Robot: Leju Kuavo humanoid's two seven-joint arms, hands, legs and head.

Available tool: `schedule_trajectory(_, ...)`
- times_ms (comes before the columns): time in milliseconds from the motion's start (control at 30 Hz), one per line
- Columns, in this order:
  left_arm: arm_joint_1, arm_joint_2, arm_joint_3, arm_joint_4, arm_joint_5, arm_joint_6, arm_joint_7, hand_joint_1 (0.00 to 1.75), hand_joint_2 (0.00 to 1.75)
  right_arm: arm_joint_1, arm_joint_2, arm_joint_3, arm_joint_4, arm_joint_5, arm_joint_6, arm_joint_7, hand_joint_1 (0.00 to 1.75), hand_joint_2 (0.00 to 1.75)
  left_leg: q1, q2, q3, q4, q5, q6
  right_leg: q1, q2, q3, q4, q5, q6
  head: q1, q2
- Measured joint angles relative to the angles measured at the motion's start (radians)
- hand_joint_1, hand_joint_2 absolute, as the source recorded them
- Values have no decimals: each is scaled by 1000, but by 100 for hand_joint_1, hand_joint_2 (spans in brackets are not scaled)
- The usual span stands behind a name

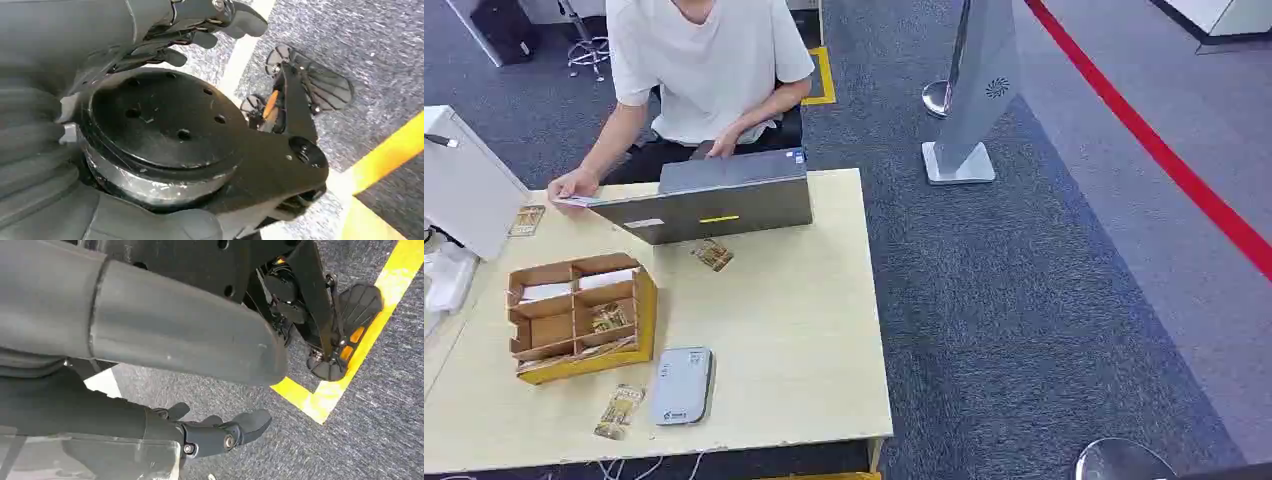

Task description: Pass the card to the sensor for recognition and then transmit it.

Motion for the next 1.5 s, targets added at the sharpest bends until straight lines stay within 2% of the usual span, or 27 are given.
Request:
schedule_trajectory(100,-2,-5,18,-5,120,22,-62,0,175,0,0,-6,0,-13,-3,-1,0,0,0,0,0,0,0,0,0,0,0,0,0,0,0,0)
schedule_trajectory(167,-2,-13,46,-17,267,58,-123,0,175,0,0,-15,0,-29,-6,-8,0,0,0,0,0,0,0,0,0,0,0,0,0,0,0,0)
schedule_trajectory(233,-2,-23,56,-36,477,128,-210,0,175,0,0,-23,0,-43,-7,-11,0,0,0,0,0,0,0,0,0,0,0,0,0,0,0,0)
schedule_trajectory(333,1,-27,73,-44,654,180,-342,0,175,0,0,-37,0,-58,-7,-18,0,0,0,0,0,0,0,0,0,0,0,0,0,0,0,0)
schedule_trajectory(467,1,-32,85,-45,737,200,-470,0,175,-1,0,-49,1,-72,-6,-23,0,0,0,0,0,0,0,0,0,0,0,0,0,0,0,0)
schedule_trajectory(567,1,-32,86,-45,745,222,-587,0,175,-1,0,-55,1,-73,3,-29,0,0,0,0,0,0,0,0,0,0,0,0,0,0,0,0)
schedule_trajectory(800,1,-33,86,-90,681,250,-610,0,175,-1,2,-61,1,-74,12,-35,0,0,0,0,0,0,0,0,0,0,0,0,0,0,0,0)
schedule_trajectory(867,1,-34,86,-158,648,267,-611,0,175,-1,3,-61,1,-76,17,-41,0,0,1,0,0,0,0,0,1,0,0,0,0,0,0,0)
schedule_trajectory(900,4,-37,84,-196,653,282,-612,0,175,-1,3,-62,1,-77,18,-45,0,0,1,0,-1,-1,0,0,1,0,1,1,0,0,-1,0)
schedule_trajectory(933,23,-35,63,-254,697,324,-614,0,175,-1,5,-62,1,-83,19,-54,0,0,1,0,0,-1,0,0,1,0,2,1,-1,-1,0,0)
schedule_trajectory(967,49,-36,28,-314,787,399,-614,0,175,-2,6,-64,1,-88,21,-63,0,175,3,1,2,-1,-3,-4,3,1,3,1,-2,-3,-1,0)
schedule_trajectory(1000,97,-38,-41,-406,925,482,-616,0,175,-2,8,-67,1,-89,21,-68,0,175,3,4,4,-1,-4,-5,4,4,4,1,-3,-5,1,0)
schedule_trajectory(1033,145,-36,-114,-500,1028,525,-616,0,175,0,8,-68,1,-87,19,-72,0,175,4,7,6,-1,-5,-5,4,7,4,1,-3,-5,0,0)
schedule_trajectory(1067,194,-35,-190,-626,1133,526,-616,0,175,1,8,-68,1,-75,14,-75,0,175,6,6,5,0,-5,-5,5,6,3,1,-3,-5,-1,0)
schedule_trajectory(1100,224,-35,-231,-736,1198,497,-618,0,175,2,8,-68,1,-63,11,-77,0,175,6,2,4,1,-4,-4,5,3,0,0,-4,-4,-1,0)
schedule_trajectory(1133,224,-30,-251,-828,1211,427,-619,0,175,2,8,-68,0,-53,10,-76,0,175,5,-9,-1,1,-1,-3,5,-7,-1,0,-6,-1,-1,0)
schedule_trajectory(1167,206,-24,-244,-902,1151,289,-619,0,175,0,7,-67,0,-47,10,-73,0,175,5,-18,-5,0,2,-3,5,-16,-1,0,-7,-2,0,0)
schedule_trajectory(1233,171,-28,-169,-1049,1040,107,-619,0,175,-5,6,-66,0,-42,10,-73,0,175,9,-19,-5,0,1,-7,8,-18,1,1,-6,-8,3,0)
schedule_trajectory(1267,153,-32,-120,-1117,1008,82,-619,0,175,-6,6,-66,0,-37,10,-73,0,175,9,-13,-3,0,0,-9,9,-13,3,1,-4,-11,7,0)
schedule_trajectory(1333,132,-35,-42,-1222,986,92,-619,0,175,-2,6,-64,0,-35,10,-73,0,175,8,3,0,0,-1,-10,8,2,0,2,0,-11,1,0)
schedule_trajectory(1367,124,-35,-5,-1277,977,94,-619,0,175,2,6,-63,0,-35,9,-73,0,0,8,4,1,0,-1,-10,8,4,-1,2,0,-10,-2,0)
schedule_trajectory(1500,105,-46,58,-1405,958,94,-618,0,175,0,6,-61,0,-34,9,-73,0,0,9,2,1,0,-1,-10,8,2,-1,1,-1,-9,-2,0)
